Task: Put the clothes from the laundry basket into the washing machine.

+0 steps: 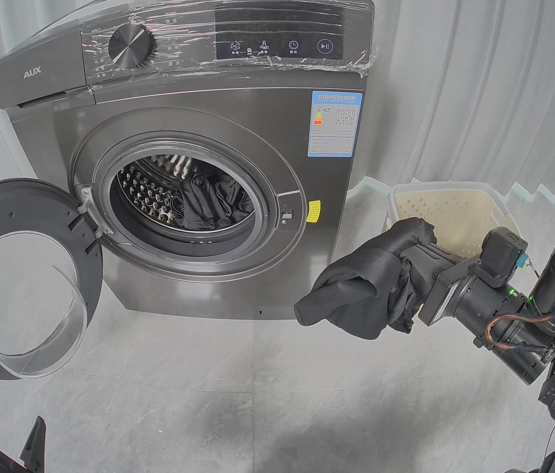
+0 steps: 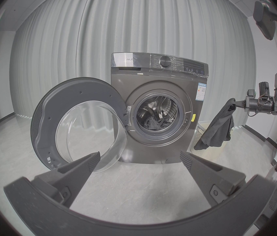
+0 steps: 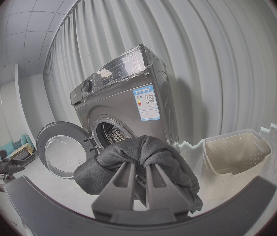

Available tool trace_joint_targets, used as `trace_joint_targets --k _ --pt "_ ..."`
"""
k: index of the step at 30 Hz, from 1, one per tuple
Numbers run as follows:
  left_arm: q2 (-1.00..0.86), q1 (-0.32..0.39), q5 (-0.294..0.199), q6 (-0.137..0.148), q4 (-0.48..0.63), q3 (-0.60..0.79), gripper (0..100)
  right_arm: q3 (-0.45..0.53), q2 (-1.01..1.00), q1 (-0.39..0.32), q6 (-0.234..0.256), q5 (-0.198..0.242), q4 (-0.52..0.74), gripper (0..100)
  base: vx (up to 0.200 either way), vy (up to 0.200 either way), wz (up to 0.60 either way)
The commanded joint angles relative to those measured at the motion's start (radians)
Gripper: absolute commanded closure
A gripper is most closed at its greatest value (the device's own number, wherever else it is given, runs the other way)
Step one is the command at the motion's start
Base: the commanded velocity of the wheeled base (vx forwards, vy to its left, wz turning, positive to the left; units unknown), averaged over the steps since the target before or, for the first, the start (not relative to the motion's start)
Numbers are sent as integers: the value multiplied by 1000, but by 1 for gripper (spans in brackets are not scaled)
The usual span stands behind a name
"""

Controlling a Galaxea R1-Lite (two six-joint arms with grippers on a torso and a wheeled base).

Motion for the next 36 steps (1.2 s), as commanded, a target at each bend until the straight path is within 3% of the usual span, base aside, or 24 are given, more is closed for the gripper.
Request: trace_joint_targets --k 1,6,30,36 --pt "-16 0 1 0 0 15 0 0 2 0 0 1 1 100 0 0 0" --pt "-16 0 -1 -2 0 15 0 0 2 -3 0 1 -1 100 0 0 0" --pt "-16 0 1 -2 0 15 0 -2 2 -3 2 5 -1 100 0 200 0" --pt "-16 0 1 0 0 15 0 -2 4 -1 2 5 -1 100 0 0 0"
